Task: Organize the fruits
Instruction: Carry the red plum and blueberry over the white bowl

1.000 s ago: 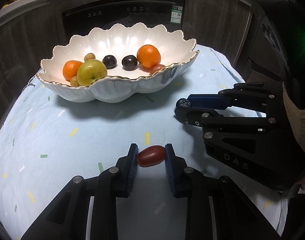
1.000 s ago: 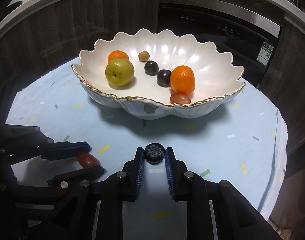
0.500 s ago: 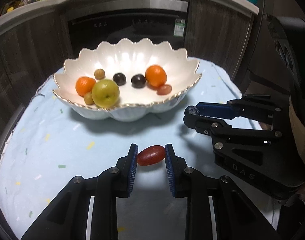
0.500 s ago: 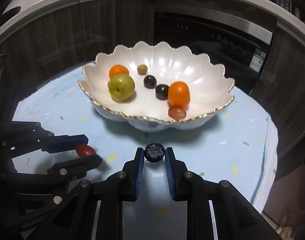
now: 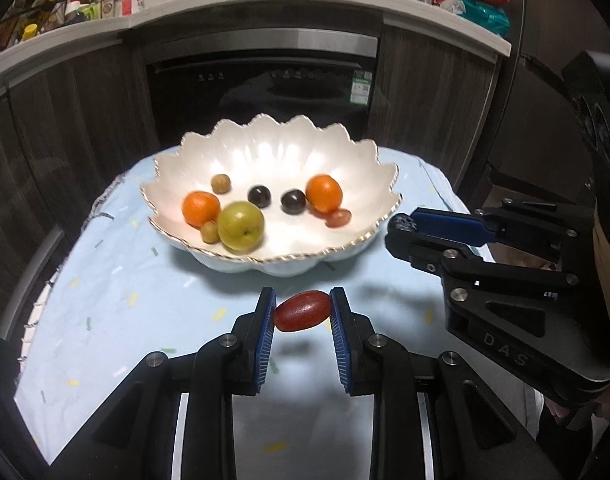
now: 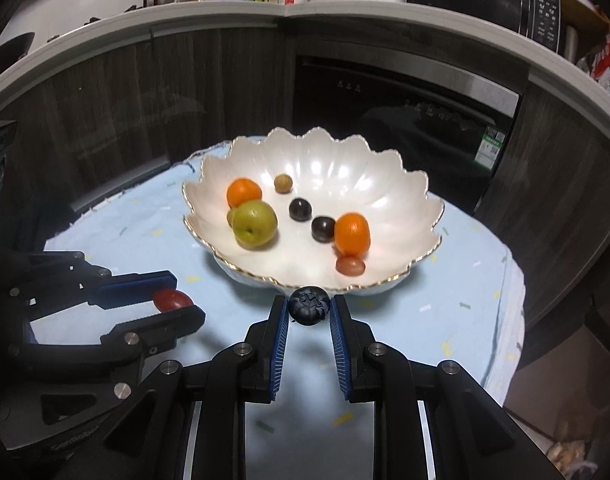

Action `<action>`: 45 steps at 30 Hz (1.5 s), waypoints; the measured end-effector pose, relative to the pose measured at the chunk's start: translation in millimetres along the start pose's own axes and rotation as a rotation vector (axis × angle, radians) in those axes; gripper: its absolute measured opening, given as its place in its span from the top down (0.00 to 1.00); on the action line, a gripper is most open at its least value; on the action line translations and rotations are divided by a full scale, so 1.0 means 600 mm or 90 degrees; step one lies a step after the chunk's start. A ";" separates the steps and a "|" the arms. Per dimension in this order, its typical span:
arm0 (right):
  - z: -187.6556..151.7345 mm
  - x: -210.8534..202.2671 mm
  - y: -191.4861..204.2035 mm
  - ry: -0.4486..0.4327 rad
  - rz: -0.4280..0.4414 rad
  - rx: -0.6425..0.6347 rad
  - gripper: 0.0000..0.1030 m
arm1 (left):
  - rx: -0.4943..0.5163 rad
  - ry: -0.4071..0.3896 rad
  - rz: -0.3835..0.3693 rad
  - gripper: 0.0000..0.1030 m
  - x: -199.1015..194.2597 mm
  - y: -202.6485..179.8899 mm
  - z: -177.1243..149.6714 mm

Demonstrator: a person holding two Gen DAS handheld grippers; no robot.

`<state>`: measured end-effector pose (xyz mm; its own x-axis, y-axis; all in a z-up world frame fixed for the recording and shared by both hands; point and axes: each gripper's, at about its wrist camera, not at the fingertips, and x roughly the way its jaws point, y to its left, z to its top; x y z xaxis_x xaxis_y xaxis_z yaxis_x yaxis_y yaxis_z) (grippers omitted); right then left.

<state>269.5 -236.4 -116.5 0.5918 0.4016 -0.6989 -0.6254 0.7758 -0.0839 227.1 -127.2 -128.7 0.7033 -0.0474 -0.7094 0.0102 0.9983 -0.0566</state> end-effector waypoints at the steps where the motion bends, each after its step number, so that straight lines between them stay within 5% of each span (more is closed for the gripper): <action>1: 0.004 -0.004 0.002 -0.001 -0.004 0.001 0.78 | 0.001 -0.005 0.000 0.73 -0.005 0.004 0.004; 21: 0.085 -0.019 0.042 -0.033 -0.092 0.074 0.78 | -0.006 -0.057 -0.003 0.73 -0.033 0.111 0.104; 45: 0.175 0.058 -0.002 -0.011 -0.189 0.140 0.78 | 0.047 -0.026 -0.048 0.73 0.076 0.155 0.230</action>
<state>344.2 -172.2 -65.7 0.7408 0.1495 -0.6549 -0.3021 0.9449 -0.1259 358.2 -32.2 -69.6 0.7273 -0.1227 -0.6752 0.1159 0.9917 -0.0554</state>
